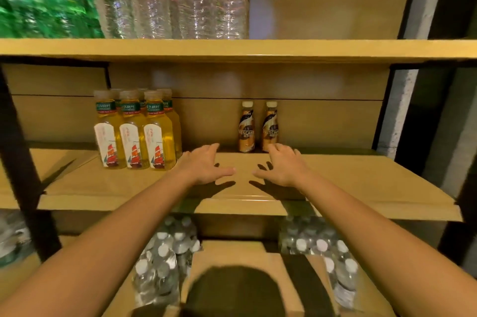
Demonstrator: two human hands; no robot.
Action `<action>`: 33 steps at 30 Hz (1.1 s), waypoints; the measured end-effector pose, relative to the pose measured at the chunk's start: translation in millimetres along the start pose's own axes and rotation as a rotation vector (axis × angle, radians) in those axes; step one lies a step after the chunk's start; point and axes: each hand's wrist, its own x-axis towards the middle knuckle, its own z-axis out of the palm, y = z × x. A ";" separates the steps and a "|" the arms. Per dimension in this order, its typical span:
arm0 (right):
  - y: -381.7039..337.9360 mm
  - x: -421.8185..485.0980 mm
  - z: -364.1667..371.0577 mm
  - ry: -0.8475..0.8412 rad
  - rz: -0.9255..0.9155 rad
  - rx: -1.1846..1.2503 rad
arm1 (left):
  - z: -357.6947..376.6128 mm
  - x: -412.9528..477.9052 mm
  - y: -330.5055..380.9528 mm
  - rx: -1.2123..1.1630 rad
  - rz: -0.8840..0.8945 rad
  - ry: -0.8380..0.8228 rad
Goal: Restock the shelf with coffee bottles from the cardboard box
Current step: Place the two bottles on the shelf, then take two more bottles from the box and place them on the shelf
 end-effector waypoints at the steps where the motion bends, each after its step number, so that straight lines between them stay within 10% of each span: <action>1: -4.7 -10.8 0.8 0.000 -0.002 0.011 | 0.1 -11.1 -0.3 -0.009 0.013 -0.003; 14: -85.2 -183.9 59.0 0.183 -0.064 0.171 | 43.3 -183.1 -48.7 -0.150 0.254 0.251; 33: -60.7 -269.4 305.6 -0.489 0.481 0.479 | 280.6 -251.9 -84.6 -0.311 -0.190 -0.482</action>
